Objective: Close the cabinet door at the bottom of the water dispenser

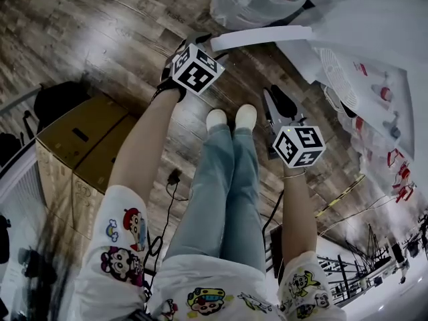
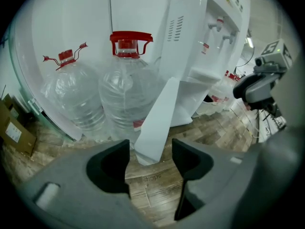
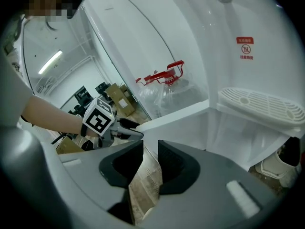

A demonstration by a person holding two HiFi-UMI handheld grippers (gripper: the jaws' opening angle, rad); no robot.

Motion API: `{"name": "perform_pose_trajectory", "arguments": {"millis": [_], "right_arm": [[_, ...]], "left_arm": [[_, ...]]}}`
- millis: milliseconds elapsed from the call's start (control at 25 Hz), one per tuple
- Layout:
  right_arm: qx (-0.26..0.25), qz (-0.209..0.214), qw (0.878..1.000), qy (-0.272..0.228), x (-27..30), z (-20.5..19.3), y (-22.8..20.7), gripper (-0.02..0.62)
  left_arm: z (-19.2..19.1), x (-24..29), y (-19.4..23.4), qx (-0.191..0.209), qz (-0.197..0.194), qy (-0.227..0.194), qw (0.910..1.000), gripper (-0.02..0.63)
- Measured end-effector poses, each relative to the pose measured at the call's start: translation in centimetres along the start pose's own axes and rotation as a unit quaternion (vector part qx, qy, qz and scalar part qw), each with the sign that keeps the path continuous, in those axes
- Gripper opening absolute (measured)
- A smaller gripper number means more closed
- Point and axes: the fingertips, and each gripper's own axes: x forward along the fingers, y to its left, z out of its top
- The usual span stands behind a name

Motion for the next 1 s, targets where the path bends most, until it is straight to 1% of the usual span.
{"name": "perform_pose_trajectory", "arguments": {"millis": [80, 160, 280, 560, 720, 1000], "right_arm": [[0.003, -0.005, 1.0, -0.002, -0.1, -0.1, -0.1, 0.098], [0.004, -0.009, 1.0, -0.003, -0.2, -0.1, -0.3, 0.091], [0.006, -0.014, 1.0, -0.006, -0.5, 0.0, -0.7, 0.066], [0.015, -0.029, 0.999, -0.013, -1.2, -0.4, -0.8, 0.008], [0.022, -0.037, 0.999, -0.017, -2.0, -0.9, -1.0, 0.006], [0.033, -0.05, 0.998, -0.029, -4.6, -2.4, -0.8, 0.008]], "left_arm": [[0.0, 0.2, 0.1, 0.0, -0.001, 0.003, 1.0, 0.26], [0.0, 0.2, 0.2, 0.003, 0.002, 0.005, 1.0, 0.213], [-0.2, 0.3, -0.1, 0.005, 0.003, 0.008, 1.0, 0.21], [-1.1, -0.1, -2.5, 0.006, -0.012, 0.012, 0.9998, 0.192], [-1.7, -0.2, -4.1, 0.0, -0.012, 0.015, 0.9998, 0.186], [-2.7, -0.3, -7.3, -0.024, -0.003, 0.022, 0.9995, 0.181]]}}
